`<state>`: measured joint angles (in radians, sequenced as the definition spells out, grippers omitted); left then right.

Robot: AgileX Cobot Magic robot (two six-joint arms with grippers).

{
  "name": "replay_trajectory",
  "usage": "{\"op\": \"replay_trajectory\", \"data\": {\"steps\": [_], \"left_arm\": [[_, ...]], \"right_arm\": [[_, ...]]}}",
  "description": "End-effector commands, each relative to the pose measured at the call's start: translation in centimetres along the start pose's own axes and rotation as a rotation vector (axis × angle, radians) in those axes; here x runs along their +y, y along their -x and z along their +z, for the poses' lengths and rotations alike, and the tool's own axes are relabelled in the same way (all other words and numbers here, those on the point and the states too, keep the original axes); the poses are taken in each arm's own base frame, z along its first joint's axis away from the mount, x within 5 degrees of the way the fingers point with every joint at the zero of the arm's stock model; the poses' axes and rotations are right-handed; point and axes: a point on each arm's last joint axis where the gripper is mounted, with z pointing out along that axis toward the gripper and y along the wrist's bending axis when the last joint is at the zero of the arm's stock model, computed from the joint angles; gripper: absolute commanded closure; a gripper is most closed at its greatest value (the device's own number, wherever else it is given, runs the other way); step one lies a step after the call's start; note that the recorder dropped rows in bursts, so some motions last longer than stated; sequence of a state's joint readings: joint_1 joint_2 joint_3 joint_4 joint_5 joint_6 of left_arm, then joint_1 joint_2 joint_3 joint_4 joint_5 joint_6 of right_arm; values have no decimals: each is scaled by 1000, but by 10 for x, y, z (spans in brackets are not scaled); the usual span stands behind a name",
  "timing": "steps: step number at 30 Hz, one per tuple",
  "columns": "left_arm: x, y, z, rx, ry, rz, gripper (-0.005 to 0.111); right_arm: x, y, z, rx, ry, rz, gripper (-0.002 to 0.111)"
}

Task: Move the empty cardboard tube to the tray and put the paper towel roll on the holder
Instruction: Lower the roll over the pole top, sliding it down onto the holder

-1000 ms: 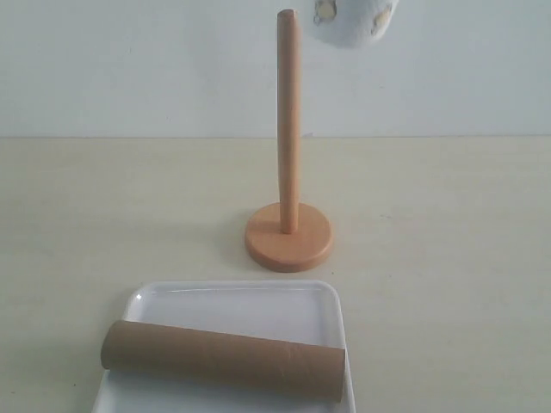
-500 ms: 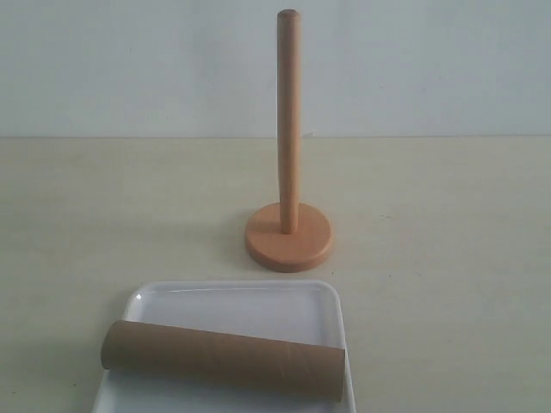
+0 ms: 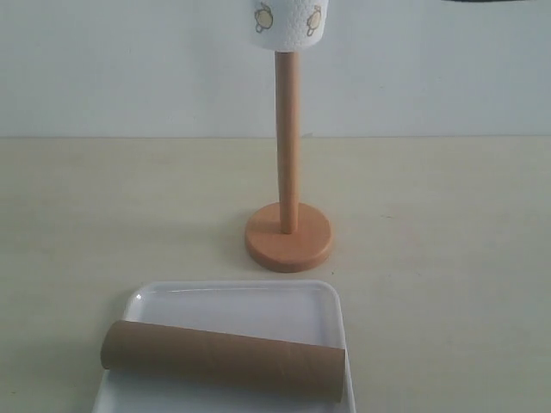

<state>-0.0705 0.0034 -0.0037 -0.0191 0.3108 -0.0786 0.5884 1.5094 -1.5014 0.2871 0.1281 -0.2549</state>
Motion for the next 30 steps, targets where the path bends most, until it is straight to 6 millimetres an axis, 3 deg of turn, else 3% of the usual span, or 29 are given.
{"op": "replay_trajectory", "data": {"steps": [1, 9, 13, 22, 30], "left_arm": [[0, -1, 0, -1, 2, -6, 102], [0, -1, 0, -1, 2, -6, 102], [0, -1, 0, -1, 2, -6, 102], [0, -1, 0, -1, 2, -6, 102], [0, -1, 0, -1, 2, -6, 102]], "right_arm": [[-1, 3, 4, -39, -11, -23, 107], [-1, -11, 13, 28, -2, -24, 107], [-4, -40, 25, 56, -24, 4, 107], [-13, -104, 21, 45, -102, 39, 107], [-16, -136, 18, 81, -126, 36, 107]]}}
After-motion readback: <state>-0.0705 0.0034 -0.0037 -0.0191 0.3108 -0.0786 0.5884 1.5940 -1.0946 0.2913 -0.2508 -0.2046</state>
